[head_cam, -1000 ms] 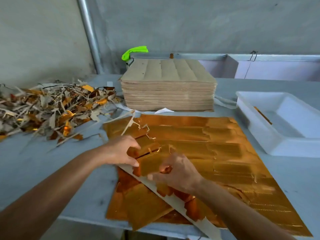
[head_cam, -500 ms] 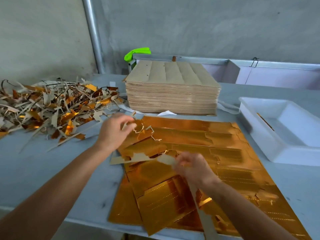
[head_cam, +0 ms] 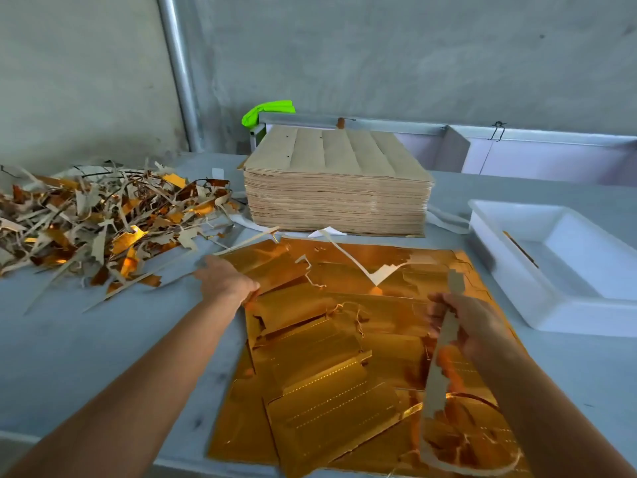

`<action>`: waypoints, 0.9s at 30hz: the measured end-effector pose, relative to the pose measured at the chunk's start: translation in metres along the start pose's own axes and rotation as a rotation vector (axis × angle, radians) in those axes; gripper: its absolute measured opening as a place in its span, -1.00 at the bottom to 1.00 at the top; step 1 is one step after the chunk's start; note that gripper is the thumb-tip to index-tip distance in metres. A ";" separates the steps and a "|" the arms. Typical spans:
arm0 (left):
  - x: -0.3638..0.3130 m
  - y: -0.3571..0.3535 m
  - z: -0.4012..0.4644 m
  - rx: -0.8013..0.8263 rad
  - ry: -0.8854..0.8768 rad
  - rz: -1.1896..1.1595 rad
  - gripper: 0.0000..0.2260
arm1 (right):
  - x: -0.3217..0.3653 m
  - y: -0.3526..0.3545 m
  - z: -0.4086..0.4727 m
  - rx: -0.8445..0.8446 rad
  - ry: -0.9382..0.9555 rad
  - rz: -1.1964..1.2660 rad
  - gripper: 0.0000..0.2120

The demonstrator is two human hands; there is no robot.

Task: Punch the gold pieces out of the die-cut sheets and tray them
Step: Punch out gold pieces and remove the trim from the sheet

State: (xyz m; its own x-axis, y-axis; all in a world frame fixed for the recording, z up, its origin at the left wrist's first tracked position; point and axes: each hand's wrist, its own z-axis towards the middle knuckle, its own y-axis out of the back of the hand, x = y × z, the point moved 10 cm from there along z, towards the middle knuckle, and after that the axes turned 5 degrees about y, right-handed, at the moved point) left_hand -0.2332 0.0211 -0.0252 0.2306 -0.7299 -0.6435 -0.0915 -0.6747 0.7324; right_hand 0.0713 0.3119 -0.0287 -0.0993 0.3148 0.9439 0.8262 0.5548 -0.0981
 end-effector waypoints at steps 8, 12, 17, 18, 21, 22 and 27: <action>-0.009 -0.012 0.007 -0.007 -0.034 -0.191 -0.48 | 0.031 0.056 0.011 -0.277 0.206 -0.846 -0.78; -0.027 -0.019 0.006 0.127 -0.163 -0.360 -0.72 | 0.051 0.041 0.003 -0.310 0.277 -1.128 -0.57; -0.054 -0.015 -0.009 0.266 -0.337 -0.488 -0.79 | 0.069 -0.022 -0.005 -0.167 0.511 -1.003 -0.63; -0.057 -0.012 -0.011 0.264 -0.336 -0.559 -0.84 | 0.068 -0.039 -0.004 -0.102 0.536 -0.957 -0.64; -0.058 -0.008 -0.012 0.236 -0.248 -0.773 -0.90 | 0.061 -0.087 0.003 0.090 0.498 -0.808 -0.71; -0.058 -0.010 -0.014 0.248 -0.222 -0.814 -0.89 | 0.060 -0.097 0.007 0.119 0.465 -0.756 -0.74; -0.067 -0.023 -0.030 0.428 -0.284 -0.869 -0.84 | 0.029 -0.119 0.032 0.166 0.042 -0.368 -0.68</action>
State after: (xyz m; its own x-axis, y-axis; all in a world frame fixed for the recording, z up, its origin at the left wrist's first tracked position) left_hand -0.2172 0.0886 0.0075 0.1483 0.0725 -0.9863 -0.3543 -0.9272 -0.1214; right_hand -0.0478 0.2791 0.0004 -0.3464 0.0426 0.9371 0.6387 0.7424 0.2023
